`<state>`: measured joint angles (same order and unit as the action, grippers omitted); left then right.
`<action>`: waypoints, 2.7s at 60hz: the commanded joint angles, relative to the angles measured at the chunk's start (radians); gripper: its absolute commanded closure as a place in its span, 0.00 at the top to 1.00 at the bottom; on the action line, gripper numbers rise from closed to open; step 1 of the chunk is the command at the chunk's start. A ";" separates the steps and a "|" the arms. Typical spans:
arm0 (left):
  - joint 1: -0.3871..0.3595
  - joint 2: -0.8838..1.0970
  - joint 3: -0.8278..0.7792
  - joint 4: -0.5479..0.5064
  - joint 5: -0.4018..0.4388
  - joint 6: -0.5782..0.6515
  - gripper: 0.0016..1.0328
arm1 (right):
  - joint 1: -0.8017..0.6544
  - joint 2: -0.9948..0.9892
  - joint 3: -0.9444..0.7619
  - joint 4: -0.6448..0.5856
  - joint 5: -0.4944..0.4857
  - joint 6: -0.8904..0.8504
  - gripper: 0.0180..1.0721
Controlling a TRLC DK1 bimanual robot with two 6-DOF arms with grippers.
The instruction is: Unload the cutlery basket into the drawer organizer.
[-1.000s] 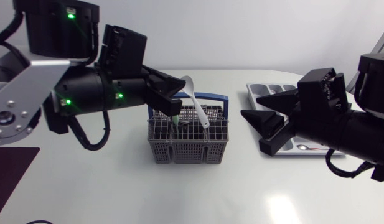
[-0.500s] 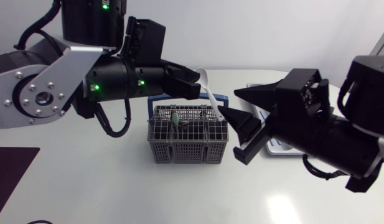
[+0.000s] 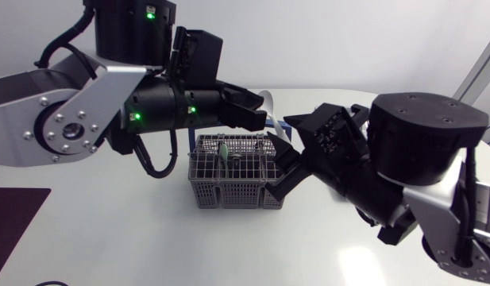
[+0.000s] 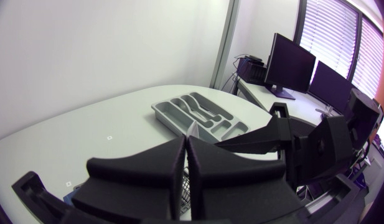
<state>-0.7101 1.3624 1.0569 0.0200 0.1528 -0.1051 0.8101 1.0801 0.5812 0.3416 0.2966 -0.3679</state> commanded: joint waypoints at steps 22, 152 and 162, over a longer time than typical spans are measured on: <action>-0.005 0.021 0.026 0.001 -0.009 -0.024 0.03 | -0.002 0.058 0.045 0.033 0.062 -0.017 0.31; 0.207 -0.060 0.071 -0.308 0.060 0.234 0.57 | -1.189 0.038 -0.001 -0.323 -1.105 -0.471 0.07; 0.205 -0.040 0.074 -0.354 0.060 0.255 0.57 | -1.286 0.199 0.082 -0.429 -1.173 -0.709 0.07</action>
<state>-0.5007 1.3029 1.1072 -0.3180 0.2054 0.1184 -0.4381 1.2064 0.6178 -0.0502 -0.8505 -0.9287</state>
